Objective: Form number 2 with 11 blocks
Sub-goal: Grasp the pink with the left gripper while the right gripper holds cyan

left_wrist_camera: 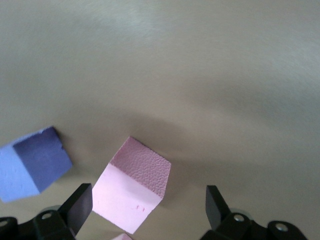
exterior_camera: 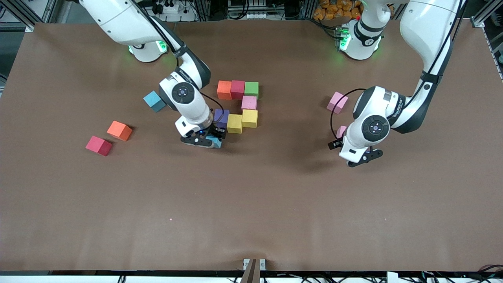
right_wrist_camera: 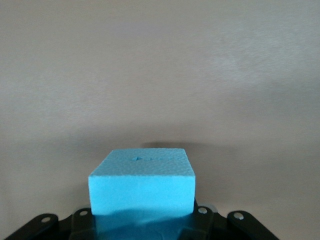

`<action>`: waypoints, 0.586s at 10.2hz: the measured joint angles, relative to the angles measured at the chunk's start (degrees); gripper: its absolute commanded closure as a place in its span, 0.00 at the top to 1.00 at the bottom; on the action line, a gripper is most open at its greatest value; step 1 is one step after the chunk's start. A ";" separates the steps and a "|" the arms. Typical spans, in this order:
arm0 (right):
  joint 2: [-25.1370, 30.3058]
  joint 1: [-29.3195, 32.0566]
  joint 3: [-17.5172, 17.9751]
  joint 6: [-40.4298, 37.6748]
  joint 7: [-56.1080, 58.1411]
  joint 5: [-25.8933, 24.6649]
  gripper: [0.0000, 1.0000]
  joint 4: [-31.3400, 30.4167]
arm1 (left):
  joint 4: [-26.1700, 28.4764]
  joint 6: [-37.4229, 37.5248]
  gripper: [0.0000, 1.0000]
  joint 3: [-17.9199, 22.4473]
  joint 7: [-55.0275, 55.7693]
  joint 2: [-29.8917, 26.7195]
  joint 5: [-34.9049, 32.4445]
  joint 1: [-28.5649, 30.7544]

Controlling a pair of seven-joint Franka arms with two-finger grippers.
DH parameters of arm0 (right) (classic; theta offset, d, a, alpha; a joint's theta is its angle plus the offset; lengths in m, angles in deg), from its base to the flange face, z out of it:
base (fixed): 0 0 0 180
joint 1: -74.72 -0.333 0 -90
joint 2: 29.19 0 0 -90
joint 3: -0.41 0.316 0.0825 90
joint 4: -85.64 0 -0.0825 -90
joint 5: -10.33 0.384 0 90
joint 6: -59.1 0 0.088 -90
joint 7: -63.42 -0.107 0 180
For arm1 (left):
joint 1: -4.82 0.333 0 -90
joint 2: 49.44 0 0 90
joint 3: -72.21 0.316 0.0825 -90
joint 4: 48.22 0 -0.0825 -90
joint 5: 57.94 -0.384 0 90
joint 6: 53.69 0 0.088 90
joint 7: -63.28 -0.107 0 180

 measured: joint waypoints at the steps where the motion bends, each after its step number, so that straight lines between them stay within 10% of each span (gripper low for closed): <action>1: -0.36 -1.41 -1.02 -0.04 -0.43 -0.46 0.40 0.43 | 0.11 -0.01 1.00 -0.02 -4.22 0.02 0.00 -0.01; 6: -1.31 -2.36 -2.35 -0.47 -0.78 -2.96 0.41 0.46 | 3.21 0.01 1.00 -0.25 -17.11 0.99 0.00 -0.04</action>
